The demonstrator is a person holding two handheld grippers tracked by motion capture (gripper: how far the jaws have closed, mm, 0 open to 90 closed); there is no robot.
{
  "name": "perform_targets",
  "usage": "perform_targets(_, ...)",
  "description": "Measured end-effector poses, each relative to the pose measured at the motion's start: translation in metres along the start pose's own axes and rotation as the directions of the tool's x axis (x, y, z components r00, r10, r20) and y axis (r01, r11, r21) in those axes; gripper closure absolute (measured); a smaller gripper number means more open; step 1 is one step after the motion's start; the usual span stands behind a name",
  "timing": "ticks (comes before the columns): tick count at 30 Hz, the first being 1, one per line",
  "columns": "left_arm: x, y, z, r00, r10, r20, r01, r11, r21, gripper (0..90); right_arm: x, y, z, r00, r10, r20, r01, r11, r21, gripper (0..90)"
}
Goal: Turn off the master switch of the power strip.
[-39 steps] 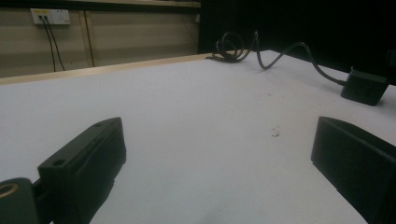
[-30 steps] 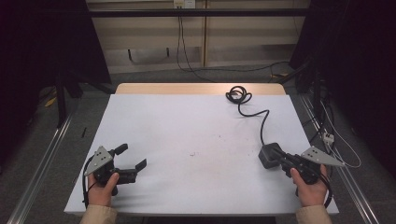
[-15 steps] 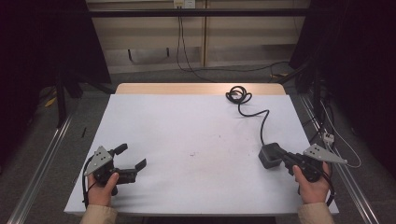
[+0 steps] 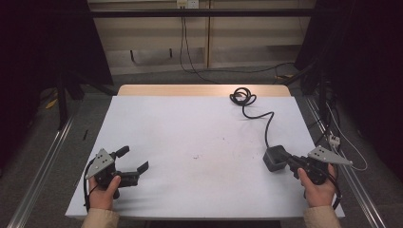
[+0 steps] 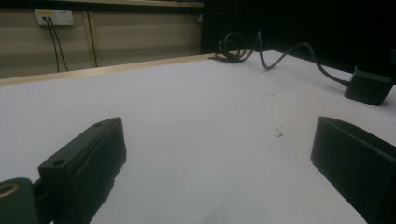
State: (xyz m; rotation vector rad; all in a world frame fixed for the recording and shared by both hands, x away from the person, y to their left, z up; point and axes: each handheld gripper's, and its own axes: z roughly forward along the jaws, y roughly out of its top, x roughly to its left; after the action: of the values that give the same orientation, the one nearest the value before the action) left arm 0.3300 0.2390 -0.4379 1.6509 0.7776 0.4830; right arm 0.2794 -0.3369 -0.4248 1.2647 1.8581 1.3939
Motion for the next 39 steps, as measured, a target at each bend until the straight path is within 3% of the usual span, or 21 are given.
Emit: perform_targets(39,-0.0003,0.0007,-0.001,1.0,0.0,0.0,0.0,1.0,-0.008,3.2,-0.0031,-0.0046,0.0035,0.9988,-0.042,0.027,0.04,0.997,0.059,90.0)
